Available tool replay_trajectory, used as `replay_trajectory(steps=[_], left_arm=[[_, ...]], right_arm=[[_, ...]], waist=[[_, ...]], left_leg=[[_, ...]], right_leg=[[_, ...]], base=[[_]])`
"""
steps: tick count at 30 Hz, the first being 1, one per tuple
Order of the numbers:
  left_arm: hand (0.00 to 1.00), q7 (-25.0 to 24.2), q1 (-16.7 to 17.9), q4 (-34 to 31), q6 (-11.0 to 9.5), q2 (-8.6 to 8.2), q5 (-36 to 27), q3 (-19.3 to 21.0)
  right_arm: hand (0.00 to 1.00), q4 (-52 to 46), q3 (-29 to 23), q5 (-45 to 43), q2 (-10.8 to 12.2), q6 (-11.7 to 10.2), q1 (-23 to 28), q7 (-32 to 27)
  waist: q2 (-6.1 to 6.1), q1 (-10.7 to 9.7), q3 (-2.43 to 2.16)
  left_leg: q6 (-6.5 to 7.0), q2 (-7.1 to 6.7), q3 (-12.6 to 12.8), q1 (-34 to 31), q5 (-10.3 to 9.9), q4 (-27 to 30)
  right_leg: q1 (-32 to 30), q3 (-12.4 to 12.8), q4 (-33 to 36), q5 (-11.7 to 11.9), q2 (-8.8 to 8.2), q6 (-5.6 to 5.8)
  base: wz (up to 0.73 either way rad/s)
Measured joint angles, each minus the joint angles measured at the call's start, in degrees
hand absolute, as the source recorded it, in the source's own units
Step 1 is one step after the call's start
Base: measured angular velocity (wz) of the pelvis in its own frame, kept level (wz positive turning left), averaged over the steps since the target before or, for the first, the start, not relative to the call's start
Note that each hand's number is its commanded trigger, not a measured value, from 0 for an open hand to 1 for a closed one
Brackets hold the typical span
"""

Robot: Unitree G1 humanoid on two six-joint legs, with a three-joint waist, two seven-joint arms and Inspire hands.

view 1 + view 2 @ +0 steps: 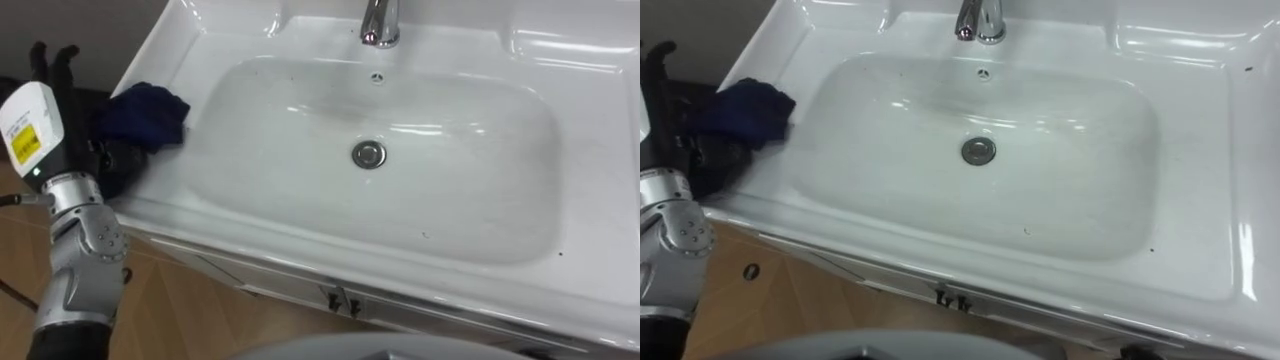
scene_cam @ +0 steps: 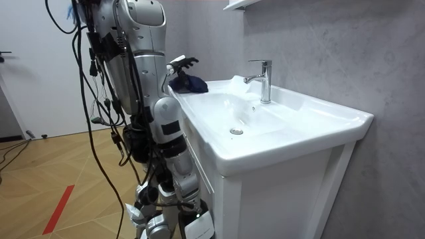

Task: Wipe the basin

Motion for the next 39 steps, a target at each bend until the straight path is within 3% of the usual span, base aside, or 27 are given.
replay_trajectory(steps=[5,12,13,16,22,28,31,39], left_arm=[[0.0,-0.2,-0.2,-0.7,0.0,-0.01,-1.3,-0.3],[0.0,-2.8,-0.2,-7.0,-0.3,-0.05,-4.0,-0.3],[0.0,-3.0,-0.2,-7.7,-0.6,-0.28,-6.1,-0.3],[0.0,-3.5,-0.2,-8.7,-1.7,-1.59,-15.4,-0.5],[0.0,-5.2,-0.2,-10.5,-2.1,-1.84,-35.4,-0.5],[0.0,-7.7,-0.2,-14.1,-2.8,-1.92,-50.8,-0.4],[0.0,-8.5,-0.2,-14.2,-2.9,-1.92,-55.6,0.3],[0.0,-6.6,-0.2,-16.2,-4.0,-2.02,-54.5,5.1]], right_arm=[[0.0,-0.1,0.1,0.0,0.0,-0.4,0.2,0.0],[0.0,0.1,0.1,-0.3,0.1,-0.9,0.4,0.6],[0.0,0.1,0.1,-0.3,0.3,-1.2,0.8,0.6],[0.0,0.5,0.0,-0.2,0.6,-1.5,0.8,0.6],[0.0,0.1,0.1,1.1,1.5,-1.0,0.7,0.6],[0.0,-0.2,1.1,2.8,1.8,-1.1,0.5,0.8],[0.0,-0.2,1.0,2.8,1.8,-1.2,0.5,0.8],[0.0,0.0,0.9,2.9,2.0,-2.1,0.7,0.5]], waist=[[0.15,0.0,0.0],[0.46,0.2,0.01],[0.13,0.1,0.24],[0.13,0.0,0.29],[0.18,0.4,0.17],[-0.34,0.8,0.14],[-0.34,0.9,0.1],[-0.51,1.9,0.08]], left_leg=[[0.0,-0.16,-0.4,-0.1,0.0,0.0],[0.1,-0.52,-0.5,0.0,0.1,-0.2],[0.15,-0.58,-0.5,0.1,0.1,-0.3],[0.16,-0.69,-0.4,0.1,0.1,-0.5],[0.19,-0.71,-0.2,0.0,0.1,-0.7],[0.2,-0.75,-0.3,0.1,0.1,-0.7],[0.2,-0.74,-0.6,0.2,0.1,-0.7],[0.21,-0.75,-0.3,0.1,0.1,-0.6]], right_leg=[[0.0,0.0,-0.1,0.0,-0.12,0.15],[0.1,-0.1,-0.2,0.1,-0.45,0.6],[0.1,-0.2,-0.2,0.1,-0.51,0.64],[0.2,-0.2,-0.3,0.2,-0.6,0.8],[-0.1,-0.1,-0.2,0.2,-0.64,0.86],[-0.2,0.1,-0.3,0.1,-0.66,0.92],[-0.2,0.1,-0.2,0.1,-0.66,0.92],[-0.1,-0.2,-0.1,0.1,-0.73,0.93]], base=[[0.02],[0.0],[0.0],[0.0],[-0.01],[-0.01],[-0.03],[0.0]])
